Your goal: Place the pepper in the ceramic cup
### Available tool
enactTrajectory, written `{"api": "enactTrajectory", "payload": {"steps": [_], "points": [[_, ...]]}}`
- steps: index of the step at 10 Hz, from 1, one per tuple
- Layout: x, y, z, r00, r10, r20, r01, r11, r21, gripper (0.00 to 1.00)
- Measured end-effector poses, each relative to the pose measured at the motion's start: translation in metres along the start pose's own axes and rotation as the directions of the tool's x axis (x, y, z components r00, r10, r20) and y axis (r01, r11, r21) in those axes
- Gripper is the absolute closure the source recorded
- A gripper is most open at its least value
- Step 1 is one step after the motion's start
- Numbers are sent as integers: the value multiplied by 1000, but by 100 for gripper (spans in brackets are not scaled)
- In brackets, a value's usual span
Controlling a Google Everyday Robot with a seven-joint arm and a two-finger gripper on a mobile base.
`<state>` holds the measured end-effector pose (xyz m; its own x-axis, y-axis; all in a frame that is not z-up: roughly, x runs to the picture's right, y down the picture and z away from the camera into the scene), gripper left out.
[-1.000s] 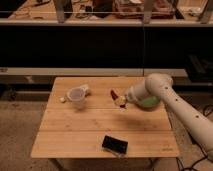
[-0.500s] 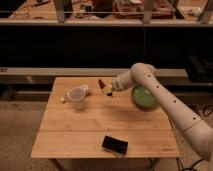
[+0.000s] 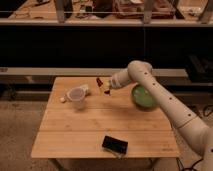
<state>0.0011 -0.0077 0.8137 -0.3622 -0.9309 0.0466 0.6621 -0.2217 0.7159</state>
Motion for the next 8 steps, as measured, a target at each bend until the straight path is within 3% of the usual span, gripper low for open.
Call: {"api": "enactTrajectory", "payload": {"steps": [1, 3, 5, 6, 8], "points": [[0, -1, -2, 1000, -16, 3, 16, 1000, 5, 100], [7, -27, -1, 992, -121, 24, 119, 991, 62, 100], [15, -68, 9, 967, -251, 45, 242, 959, 150, 100], [19, -90, 17, 946, -319, 54, 302, 932, 202, 100], [24, -110, 29, 922, -381, 68, 353, 900, 257, 100]]}}
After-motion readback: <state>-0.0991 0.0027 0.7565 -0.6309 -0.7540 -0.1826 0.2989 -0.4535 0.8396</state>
